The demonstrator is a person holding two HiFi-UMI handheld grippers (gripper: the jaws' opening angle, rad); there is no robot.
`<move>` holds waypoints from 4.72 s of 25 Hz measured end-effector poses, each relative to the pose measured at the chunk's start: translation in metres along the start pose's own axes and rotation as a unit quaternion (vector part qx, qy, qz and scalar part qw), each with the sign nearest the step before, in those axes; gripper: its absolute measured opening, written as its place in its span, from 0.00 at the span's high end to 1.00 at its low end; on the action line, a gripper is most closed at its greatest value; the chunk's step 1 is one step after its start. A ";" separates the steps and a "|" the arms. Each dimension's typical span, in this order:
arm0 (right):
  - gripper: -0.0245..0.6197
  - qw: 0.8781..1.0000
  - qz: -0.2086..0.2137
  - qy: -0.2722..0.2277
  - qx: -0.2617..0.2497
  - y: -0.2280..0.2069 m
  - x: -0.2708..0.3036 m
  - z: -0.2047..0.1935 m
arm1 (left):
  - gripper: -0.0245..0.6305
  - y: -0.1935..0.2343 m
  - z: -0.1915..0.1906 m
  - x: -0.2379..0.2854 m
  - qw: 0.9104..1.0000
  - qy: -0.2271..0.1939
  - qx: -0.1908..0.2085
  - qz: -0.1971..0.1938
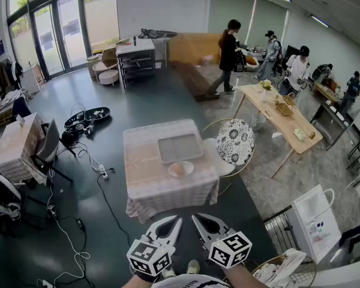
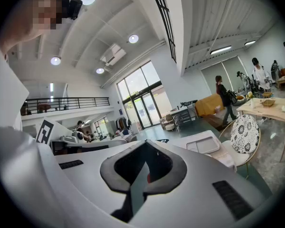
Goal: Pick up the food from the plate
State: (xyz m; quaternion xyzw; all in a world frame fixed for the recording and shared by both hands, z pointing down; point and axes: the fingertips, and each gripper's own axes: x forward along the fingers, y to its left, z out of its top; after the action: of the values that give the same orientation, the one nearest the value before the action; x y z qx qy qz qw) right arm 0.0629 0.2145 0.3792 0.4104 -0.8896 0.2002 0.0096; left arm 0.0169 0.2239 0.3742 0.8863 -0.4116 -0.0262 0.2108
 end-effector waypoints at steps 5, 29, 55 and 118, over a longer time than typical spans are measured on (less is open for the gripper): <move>0.94 1.000 0.003 0.000 0.004 0.003 0.008 0.002 | 0.96 0.007 0.004 0.000 1.000 0.000 0.003 -0.003; 0.94 0.999 -0.031 -0.018 0.009 0.015 0.052 -0.003 | 0.96 0.070 0.006 -0.027 1.000 0.000 -0.013 -0.006; 0.94 0.998 0.030 0.041 0.028 -0.145 0.202 0.026 | 0.96 0.179 0.032 0.150 0.996 0.022 -0.008 0.088; 0.47 0.930 -0.137 0.340 -0.008 -0.367 0.395 -0.257 | 0.96 0.401 -0.129 0.297 0.984 0.160 -0.051 0.053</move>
State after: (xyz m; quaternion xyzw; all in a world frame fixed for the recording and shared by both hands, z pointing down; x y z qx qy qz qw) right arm 0.0324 -0.1925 0.8154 0.4358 -0.7697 0.3173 0.3421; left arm -0.0474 -0.1800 0.6876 0.8439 -0.4173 0.1068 0.3199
